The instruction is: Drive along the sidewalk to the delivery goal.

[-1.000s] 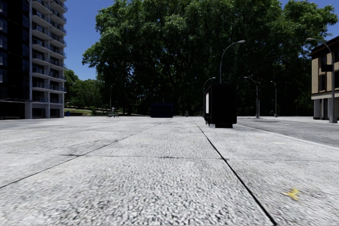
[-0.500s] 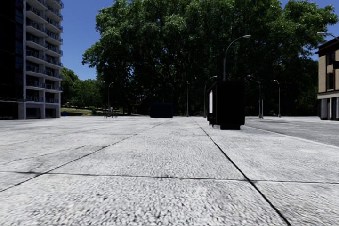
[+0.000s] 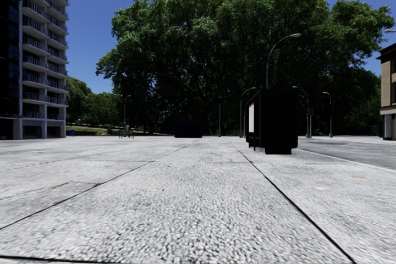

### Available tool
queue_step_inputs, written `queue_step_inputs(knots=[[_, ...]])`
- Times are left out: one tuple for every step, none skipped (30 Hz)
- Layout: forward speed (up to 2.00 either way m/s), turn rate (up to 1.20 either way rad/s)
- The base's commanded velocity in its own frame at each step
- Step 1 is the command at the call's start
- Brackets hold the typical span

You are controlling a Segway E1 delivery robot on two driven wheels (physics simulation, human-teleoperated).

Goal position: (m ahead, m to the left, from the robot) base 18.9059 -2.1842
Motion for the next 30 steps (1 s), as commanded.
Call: queue_step_inputs(knots=[[2.00, 0.00], [2.00, 0.00], [2.00, 0.00], [2.00, 0.00], [2.00, 0.00], [2.00, 0.00], [2.00, 0.00], [2.00, 0.00], [2.00, 0.00], [2.00, 0.00], [2.00, 0.00], [2.00, 0.00], [2.00, 0.00], [2.00, 0.00], [2.00, 0.00], [2.00, 0.00], [2.00, 0.00], [2.00, 0.00], [2.00, 0.00], [2.00, 0.00], [2.00, 0.00], [2.00, 0.00], [2.00, 0.00], [2.00, 0.00], [2.00, 0.00], [2.00, 0.00], [2.00, 0.00], [2.00, 0.00], [2.00, 0.00], [2.00, 0.00]])
